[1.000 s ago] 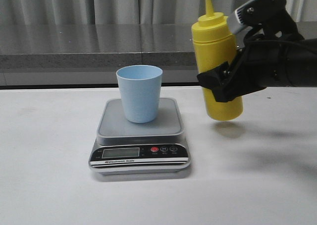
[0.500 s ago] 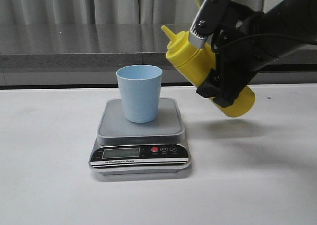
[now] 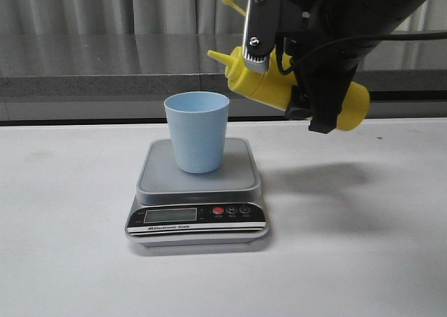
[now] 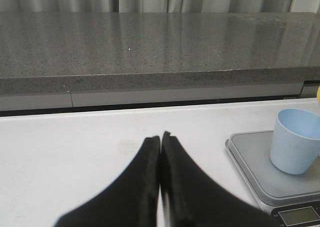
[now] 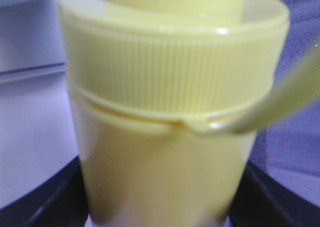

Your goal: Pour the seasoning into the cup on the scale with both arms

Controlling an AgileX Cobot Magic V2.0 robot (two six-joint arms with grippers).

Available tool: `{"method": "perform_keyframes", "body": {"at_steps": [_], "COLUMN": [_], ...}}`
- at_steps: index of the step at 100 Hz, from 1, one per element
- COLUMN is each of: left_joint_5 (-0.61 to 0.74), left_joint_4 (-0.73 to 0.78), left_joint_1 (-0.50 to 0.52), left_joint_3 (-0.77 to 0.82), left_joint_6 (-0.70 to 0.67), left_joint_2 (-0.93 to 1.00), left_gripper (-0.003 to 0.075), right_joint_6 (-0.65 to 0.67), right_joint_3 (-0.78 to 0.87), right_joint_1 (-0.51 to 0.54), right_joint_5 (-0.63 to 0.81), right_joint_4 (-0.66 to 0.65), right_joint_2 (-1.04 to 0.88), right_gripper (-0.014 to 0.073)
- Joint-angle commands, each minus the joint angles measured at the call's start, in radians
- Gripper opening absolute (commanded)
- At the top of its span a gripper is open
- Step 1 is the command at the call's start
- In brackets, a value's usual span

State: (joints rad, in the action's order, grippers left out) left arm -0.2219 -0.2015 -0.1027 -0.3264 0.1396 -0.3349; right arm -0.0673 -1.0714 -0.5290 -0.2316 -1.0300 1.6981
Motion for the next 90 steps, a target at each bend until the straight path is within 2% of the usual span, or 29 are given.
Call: {"method": "perform_keyframes", "body": {"at_steps": [1, 40, 90], "left_joint_5": [0.072, 0.072, 0.072], "left_joint_4": [-0.011, -0.011, -0.011], "left_joint_1": [0.002, 0.002, 0.002], "left_joint_3": [-0.027, -0.027, -0.027], "left_joint_6": [-0.005, -0.005, -0.005], "left_joint_2": [-0.007, -0.007, -0.007], "left_gripper": [-0.002, -0.002, -0.002], "right_joint_6": [-0.008, -0.007, -0.006], "right_joint_3": [-0.042, -0.042, -0.042], "right_joint_1": [-0.018, -0.073, -0.08], "right_joint_5": [-0.04, -0.153, -0.163], "right_joint_4": [-0.094, -0.269, -0.321], "right_joint_2": [-0.05, -0.05, -0.05], "right_gripper": [0.0246, 0.0246, 0.0246]}}
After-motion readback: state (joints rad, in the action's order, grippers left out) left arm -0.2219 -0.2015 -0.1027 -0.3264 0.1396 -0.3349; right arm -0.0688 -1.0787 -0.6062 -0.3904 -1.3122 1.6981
